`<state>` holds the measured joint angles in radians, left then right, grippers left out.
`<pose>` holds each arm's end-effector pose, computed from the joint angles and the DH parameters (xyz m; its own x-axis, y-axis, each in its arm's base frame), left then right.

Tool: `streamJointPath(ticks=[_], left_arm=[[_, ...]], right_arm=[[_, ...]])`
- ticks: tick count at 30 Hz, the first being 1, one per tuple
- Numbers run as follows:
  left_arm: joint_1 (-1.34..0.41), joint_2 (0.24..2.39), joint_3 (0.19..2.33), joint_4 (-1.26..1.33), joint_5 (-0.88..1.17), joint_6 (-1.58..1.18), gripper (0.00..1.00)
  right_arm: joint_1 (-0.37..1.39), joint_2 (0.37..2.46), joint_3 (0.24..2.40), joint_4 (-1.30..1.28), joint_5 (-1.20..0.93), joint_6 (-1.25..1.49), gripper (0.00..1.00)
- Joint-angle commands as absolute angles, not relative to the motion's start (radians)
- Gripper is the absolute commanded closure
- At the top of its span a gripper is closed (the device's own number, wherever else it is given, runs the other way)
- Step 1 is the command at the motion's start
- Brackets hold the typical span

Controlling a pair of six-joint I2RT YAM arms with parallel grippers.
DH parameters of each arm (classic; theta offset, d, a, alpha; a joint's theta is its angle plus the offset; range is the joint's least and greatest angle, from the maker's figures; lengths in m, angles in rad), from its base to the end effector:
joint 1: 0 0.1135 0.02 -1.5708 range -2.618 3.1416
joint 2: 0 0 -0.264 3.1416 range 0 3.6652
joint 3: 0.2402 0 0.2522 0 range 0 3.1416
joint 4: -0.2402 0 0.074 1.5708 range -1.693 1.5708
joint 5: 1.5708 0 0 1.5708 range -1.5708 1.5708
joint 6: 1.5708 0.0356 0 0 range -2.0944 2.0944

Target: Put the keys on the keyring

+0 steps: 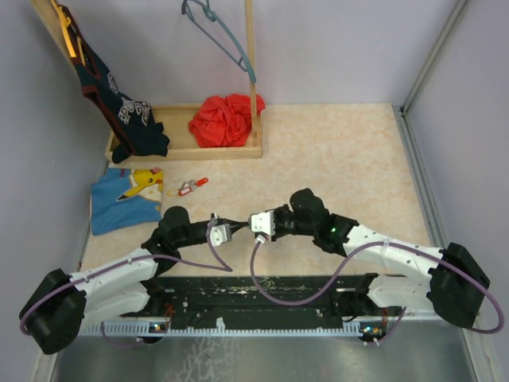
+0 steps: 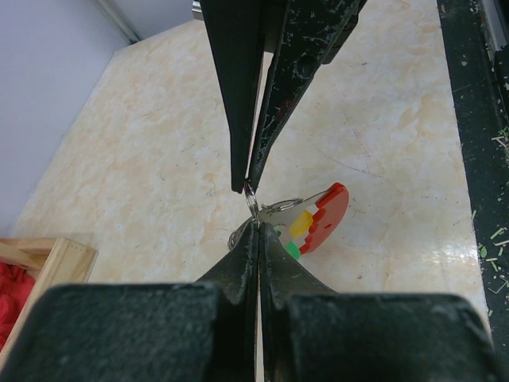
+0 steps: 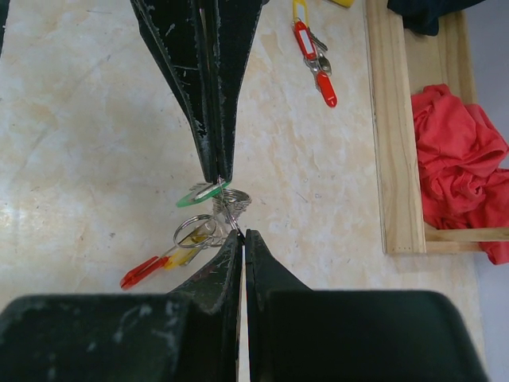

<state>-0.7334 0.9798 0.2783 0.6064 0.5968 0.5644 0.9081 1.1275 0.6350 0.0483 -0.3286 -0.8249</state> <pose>0.1365 -0.1499 0.2106 0.4589 0.1821 -0.8696 0.8567 0.1688 0.4874 0.1437 0.2028 0.2427 0.5003 -0.4889 -0.7146 -0.8222 -0.0095 -0.5691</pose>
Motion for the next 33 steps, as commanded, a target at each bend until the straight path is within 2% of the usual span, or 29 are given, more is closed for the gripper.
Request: streamJointPath(ticks=[1,33], left_arm=[[-0.739,0.993,0.312,0.626,0.62,0.557,1.0],[-0.759,0.974,0.301,0.691,0.448,0.403,1.0]], right_arm=[[0.929,1.127,0.701,0.078,-0.345,-0.795,1.0],[0.993,1.179,0.796,-0.03,-0.259,-0.603,1.0]])
